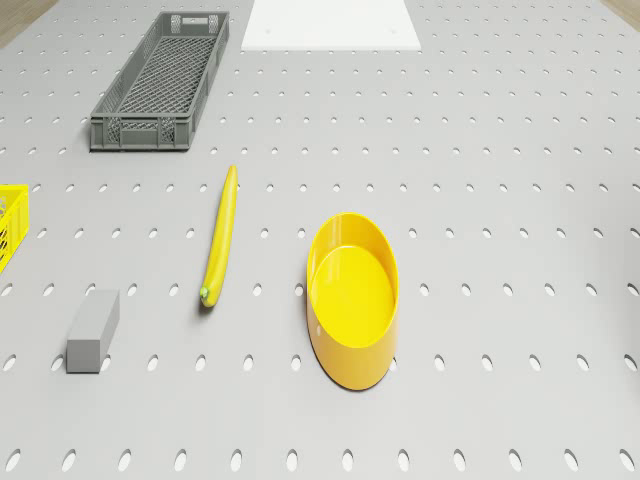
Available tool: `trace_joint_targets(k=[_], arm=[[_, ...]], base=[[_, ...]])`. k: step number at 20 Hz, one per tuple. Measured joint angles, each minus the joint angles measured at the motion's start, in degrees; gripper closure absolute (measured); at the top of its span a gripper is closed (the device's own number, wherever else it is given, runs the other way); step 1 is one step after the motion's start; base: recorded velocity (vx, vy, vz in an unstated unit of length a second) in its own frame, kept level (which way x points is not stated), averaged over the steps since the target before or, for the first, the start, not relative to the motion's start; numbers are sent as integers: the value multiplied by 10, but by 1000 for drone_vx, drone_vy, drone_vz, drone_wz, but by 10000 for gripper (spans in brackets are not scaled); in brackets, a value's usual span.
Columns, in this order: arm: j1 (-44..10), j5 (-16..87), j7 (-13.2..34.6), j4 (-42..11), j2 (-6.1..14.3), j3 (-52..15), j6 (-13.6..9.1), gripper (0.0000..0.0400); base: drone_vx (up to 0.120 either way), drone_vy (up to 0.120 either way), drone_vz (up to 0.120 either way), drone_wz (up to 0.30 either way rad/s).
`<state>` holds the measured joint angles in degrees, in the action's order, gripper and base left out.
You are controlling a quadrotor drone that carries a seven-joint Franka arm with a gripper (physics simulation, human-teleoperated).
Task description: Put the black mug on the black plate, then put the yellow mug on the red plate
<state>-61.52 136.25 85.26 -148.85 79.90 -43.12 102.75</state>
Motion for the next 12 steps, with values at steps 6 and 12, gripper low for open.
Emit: trace_joint_targets(k=[6,12], arm=[[11,-1,-5,-10,-2,-3,-10,50],[24,-14,-9,-31,2,-19,-27,11]], base=[[0,0,0,0],[0,0,0,0]])
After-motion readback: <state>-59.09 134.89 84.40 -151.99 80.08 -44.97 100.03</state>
